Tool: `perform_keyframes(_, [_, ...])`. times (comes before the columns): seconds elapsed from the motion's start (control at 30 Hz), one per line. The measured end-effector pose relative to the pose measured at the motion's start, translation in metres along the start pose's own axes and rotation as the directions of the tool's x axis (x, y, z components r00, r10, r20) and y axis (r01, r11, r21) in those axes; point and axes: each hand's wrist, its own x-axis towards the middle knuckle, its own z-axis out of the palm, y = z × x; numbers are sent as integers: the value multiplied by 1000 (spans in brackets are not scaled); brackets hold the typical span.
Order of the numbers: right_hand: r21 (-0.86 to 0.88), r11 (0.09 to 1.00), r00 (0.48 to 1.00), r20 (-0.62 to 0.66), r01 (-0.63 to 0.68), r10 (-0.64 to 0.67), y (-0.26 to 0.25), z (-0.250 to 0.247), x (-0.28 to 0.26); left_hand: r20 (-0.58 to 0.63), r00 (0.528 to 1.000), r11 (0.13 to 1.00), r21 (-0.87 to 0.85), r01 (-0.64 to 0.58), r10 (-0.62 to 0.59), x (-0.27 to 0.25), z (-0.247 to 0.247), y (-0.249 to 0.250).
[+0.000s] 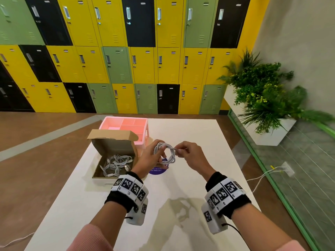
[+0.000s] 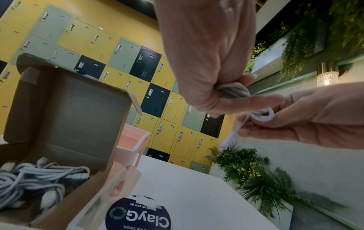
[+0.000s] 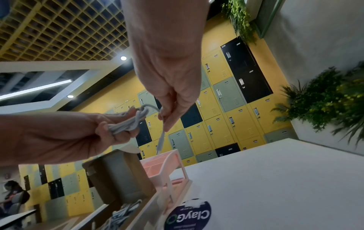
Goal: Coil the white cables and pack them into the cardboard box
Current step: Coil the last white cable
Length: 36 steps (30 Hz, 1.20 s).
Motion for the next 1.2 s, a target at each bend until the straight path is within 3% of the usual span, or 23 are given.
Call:
perform_keyframes(0.13, [75,995,995,80,-69,63,-1,13,-4,-78,997,999,24,-26,27,3,3,-6])
perform_keyframes(0.27, [280,949,977,192,-141,89,-6,16,-6,-142,986,990,124,-66,83,7,0,-11])
perform_keyframes(0.4, [318,939,988,117,-130,97,-5,20,-10,-140,981,965,244,-98,135,8,1,-14])
perform_keyframes(0.53, [298,942,987,17,-156,158,0,21,-5,-96,992,986,153,-61,76,3,3,-7])
perform_keyframes(0.67, [319,937,984,-61,-142,170,0,17,-2,-118,990,996,-52,66,-72,2,0,-14])
perform_keyframes(0.8, [335,932,989,1,-140,148,-4,18,-4,-249,949,967,-208,145,-196,1,2,-20])
perform_keyframes(0.87, [348,928,991,15,-133,137,-3,20,-5,-267,936,964,-195,182,-231,3,3,-19])
perform_keyframes(1.07, [321,928,981,101,-190,166,-3,20,-7,-264,922,956,-152,250,-283,4,1,-21])
perform_keyframes(1.2, [307,924,969,158,-230,189,-9,17,-6,-162,941,945,-191,266,-297,-1,1,-18])
